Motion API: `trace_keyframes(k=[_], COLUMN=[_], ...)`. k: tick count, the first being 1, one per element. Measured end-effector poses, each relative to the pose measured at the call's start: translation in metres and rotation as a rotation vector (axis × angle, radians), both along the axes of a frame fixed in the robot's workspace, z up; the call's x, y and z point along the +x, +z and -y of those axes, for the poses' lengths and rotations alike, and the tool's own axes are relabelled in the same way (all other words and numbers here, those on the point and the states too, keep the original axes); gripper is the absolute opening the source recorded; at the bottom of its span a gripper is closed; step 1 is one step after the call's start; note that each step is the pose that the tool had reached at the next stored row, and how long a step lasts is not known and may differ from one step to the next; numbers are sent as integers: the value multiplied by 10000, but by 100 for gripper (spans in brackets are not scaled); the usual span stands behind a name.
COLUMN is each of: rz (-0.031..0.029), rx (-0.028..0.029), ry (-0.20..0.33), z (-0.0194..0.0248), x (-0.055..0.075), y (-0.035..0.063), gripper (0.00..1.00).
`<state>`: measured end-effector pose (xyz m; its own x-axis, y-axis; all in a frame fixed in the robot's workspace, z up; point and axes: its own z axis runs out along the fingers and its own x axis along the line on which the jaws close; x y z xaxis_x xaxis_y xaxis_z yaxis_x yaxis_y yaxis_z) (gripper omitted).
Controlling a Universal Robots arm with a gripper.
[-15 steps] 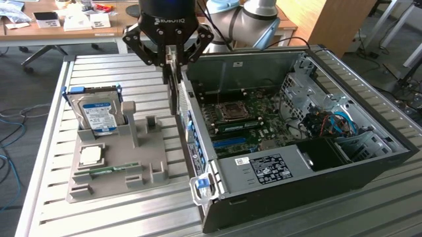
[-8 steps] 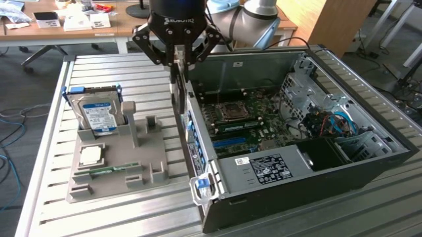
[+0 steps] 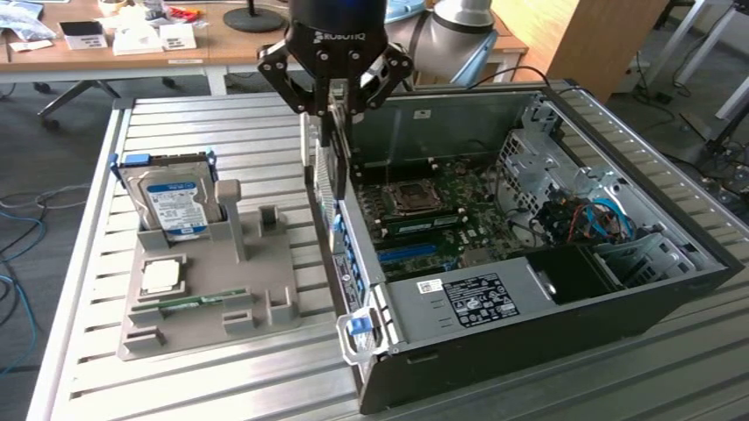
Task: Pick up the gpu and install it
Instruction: 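Pick up the gpu and move the gpu toward the slot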
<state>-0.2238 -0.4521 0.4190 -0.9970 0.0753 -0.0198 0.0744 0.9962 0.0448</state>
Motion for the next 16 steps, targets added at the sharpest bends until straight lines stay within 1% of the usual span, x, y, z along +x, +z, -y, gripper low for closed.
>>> trace_keyframes(k=[9,16], rz=[0,0], rx=[-1,0], ry=[0,0], z=[-1,-2], x=[252,423], y=[0,0], gripper=[27,27])
